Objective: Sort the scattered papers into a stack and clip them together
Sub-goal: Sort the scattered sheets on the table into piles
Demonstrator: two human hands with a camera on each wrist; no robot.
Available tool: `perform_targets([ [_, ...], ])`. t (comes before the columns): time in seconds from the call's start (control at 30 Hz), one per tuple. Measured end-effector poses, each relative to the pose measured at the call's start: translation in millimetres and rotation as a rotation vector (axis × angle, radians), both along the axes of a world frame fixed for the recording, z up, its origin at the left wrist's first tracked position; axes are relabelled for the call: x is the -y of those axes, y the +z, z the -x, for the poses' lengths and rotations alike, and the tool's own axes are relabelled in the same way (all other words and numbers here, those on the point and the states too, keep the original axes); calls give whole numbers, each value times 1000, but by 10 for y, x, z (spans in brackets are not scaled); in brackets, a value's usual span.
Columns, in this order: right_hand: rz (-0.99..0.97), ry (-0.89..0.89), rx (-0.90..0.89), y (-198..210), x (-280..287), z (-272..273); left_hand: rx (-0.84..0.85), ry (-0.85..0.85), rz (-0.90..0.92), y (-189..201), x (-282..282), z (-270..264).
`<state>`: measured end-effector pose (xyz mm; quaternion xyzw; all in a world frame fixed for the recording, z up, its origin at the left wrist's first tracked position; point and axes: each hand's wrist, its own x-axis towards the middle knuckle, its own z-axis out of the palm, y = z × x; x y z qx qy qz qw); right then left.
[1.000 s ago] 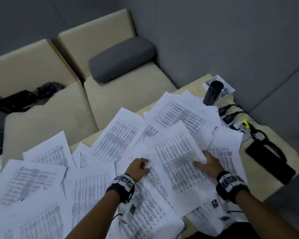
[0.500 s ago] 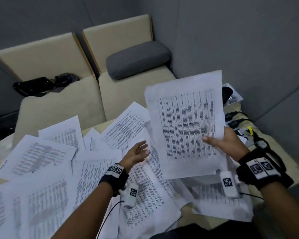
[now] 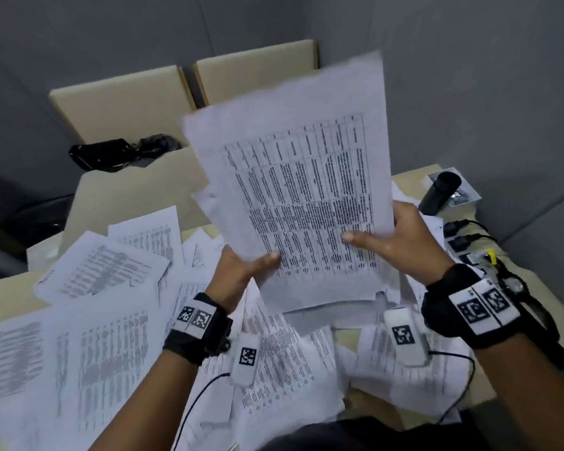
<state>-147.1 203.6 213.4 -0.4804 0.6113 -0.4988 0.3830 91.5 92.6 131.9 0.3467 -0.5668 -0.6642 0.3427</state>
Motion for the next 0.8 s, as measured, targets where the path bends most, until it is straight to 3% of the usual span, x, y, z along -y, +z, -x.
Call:
perform_targets([
  [0.17,94,126,39,389,162,-281,-125,151,91,565,109,-333],
  [0.3,-10,128,0,110,381,-471,-18,217,202,656,136,-581],
  [0.4,-105,68,25,-367,387,-626,79,188,117,379,-10,-680],
  [0.57,-387,300,-165,-1430,285,-688,427,174,-49,-431,-392,-810],
  [0.7,-526,4,-154,-1956,178,-245,462,477,-124,-534,-306,-1186],
  [0.8,-648,-169,-333,-2278,64,159,696,589,-133,-758,-90,-1930],
])
